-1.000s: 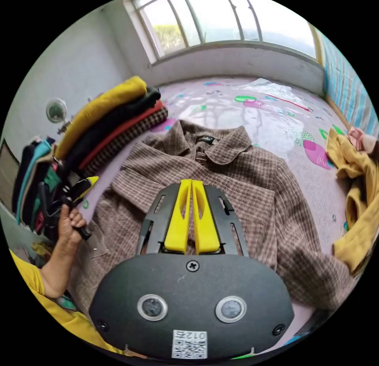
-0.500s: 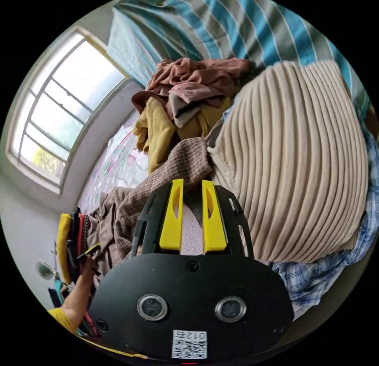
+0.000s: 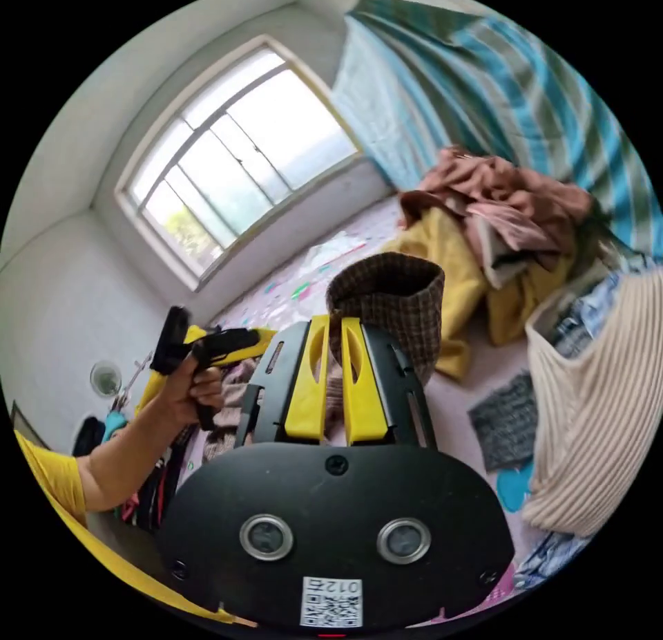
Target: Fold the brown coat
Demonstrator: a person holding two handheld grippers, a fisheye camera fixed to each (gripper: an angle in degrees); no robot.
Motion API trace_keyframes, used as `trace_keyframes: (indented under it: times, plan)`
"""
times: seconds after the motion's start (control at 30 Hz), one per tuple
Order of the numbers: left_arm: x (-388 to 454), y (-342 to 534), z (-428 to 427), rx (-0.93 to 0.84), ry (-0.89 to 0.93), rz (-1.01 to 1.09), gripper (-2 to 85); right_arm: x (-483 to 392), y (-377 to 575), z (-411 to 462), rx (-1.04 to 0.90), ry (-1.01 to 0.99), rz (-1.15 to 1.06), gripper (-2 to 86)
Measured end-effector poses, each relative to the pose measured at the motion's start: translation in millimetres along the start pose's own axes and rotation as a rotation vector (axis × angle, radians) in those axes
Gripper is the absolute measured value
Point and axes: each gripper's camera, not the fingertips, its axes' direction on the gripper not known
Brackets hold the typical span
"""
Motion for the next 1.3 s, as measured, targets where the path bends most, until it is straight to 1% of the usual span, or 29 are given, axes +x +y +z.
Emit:
trace_keyframes:
  times: [0.03, 0.07, 0.1, 0.17, 0.2, 0.23, 0.27, 0.3, 0.33, 0.37, 0.43, 0.5, 0.6, 0.67, 0.7, 0.77, 0.8, 0.87, 0.9, 0.97, 1.03, 1.07, 1.17, 1.2, 1.3]
  plan:
    - [-3.7, -6.4, -11.6, 0.009, 0.035, -0.003, 1.6, -36.6, -5.0, 11.1, -0.025, -0.05, -0.076, 2.4]
    - [-10.7, -9.7, -30.9, 0.044, 0.026, -0.014, 1.5, -73.1, -9.5, 24.3, -0.047, -0.094, -0.142, 2.5]
    - [-15.4, -10.0, -43.2, 0.071, 0.008, -0.019, 1.4, -91.5, -11.0, 31.3, -0.053, -0.113, -0.174, 2.5]
    - [-43.9, -2.8, -98.3, 0.187, -0.077, -0.061, 0.9, -161.9, -11.1, 63.7, -0.076, -0.199, -0.245, 2.8]
    - [-54.2, 1.2, -112.3, 0.213, -0.095, -0.078, 0.8, -179.5, -8.8, 74.0, -0.093, -0.231, -0.262, 2.9]
    - [-78.1, 12.1, -139.0, 0.259, -0.141, -0.119, 0.7, -215.3, 0.5, 99.4, -0.154, -0.293, -0.314, 3.3]
    - [-106.2, 27.3, -162.5, 0.292, -0.211, -0.182, 0.7, -249.6, 17.2, 130.5, -0.25, -0.337, -0.376, 3.6]
    - [-122.4, 36.7, -172.8, 0.304, -0.253, -0.233, 0.7, -264.9, 28.2, 147.5, -0.312, -0.35, -0.402, 4.0]
    - [-157.2, 58.4, -190.2, 0.312, -0.331, -0.356, 0.7, -289.0, 54.0, 178.7, -0.439, -0.344, -0.429, 4.7]
    - [-191.3, 83.0, -203.3, 0.302, -0.395, -0.486, 0.7, -302.5, 81.6, 195.6, -0.494, -0.325, -0.439, 4.3]
    - [-227.7, 118.4, -216.2, 0.302, -0.447, -0.614, 0.8, -307.8, 119.4, 199.5, -0.525, -0.358, -0.43, 3.4]
    - [-241.0, 138.0, -219.5, 0.311, -0.469, -0.617, 0.9, -298.4, 147.9, 192.3, -0.559, -0.397, -0.425, 2.7]
    - [-234.7, 124.1, -200.1, 0.247, -0.49, -0.48, 1.6, -243.7, 166.3, 165.4, -0.52, -0.288, -0.371, 2.1]
    - [-213.9, 86.2, -169.4, 0.159, -0.486, -0.315, 2.8, -179.6, 154.7, 140.4, -0.44, -0.113, -0.312, 1.9]
    - [-206.7, 75.2, -160.3, 0.139, -0.485, -0.268, 3.2, -162.2, 148.6, 134.6, -0.418, -0.072, -0.283, 1.8]
    - [-175.5, 29.5, -118.7, 0.065, -0.494, -0.093, 4.7, -92.2, 119.8, 119.0, -0.377, -0.031, -0.124, 1.7]
    - [-168.0, 17.7, -106.9, 0.043, -0.5, -0.056, 5.1, -74.2, 113.1, 117.4, -0.376, -0.046, -0.063, 1.8]
    - [-142.9, -29.6, -55.4, -0.062, -0.525, 0.059, 6.9, -7.9, 98.0, 115.7, -0.367, -0.187, 0.221, 1.9]
    - [-137.8, -41.3, -41.9, -0.093, -0.524, 0.085, 7.5, 5.3, 97.7, 115.3, -0.357, -0.22, 0.284, 2.1]
    - [-125.0, -85.9, 10.6, -0.229, -0.504, 0.15, 9.7, 43.7, 103.9, 116.1, -0.335, -0.31, 0.456, 2.9]
    - [-122.6, -115.6, 44.3, -0.322, -0.477, 0.158, 11.1, 66.1, 112.3, 119.3, -0.333, -0.382, 0.562, 3.5]
    - [-122.5, -132.9, 63.7, -0.379, -0.454, 0.155, 11.7, 78.5, 116.4, 122.1, -0.335, -0.421, 0.608, 3.8]
    - [-119.8, -165.7, 99.0, -0.462, -0.432, 0.149, 12.2, 104.4, 117.8, 126.2, -0.316, -0.464, 0.678, 3.8]
    - [-119.1, -170.3, 103.8, -0.469, -0.436, 0.146, 11.8, 108.5, 116.6, 127.7, -0.318, -0.468, 0.684, 3.7]
    - [-118.4, -181.1, 126.5, -0.591, -0.495, 0.144, 8.5, 123.1, 106.8, 134.5, -0.316, -0.497, 0.694, 2.8]
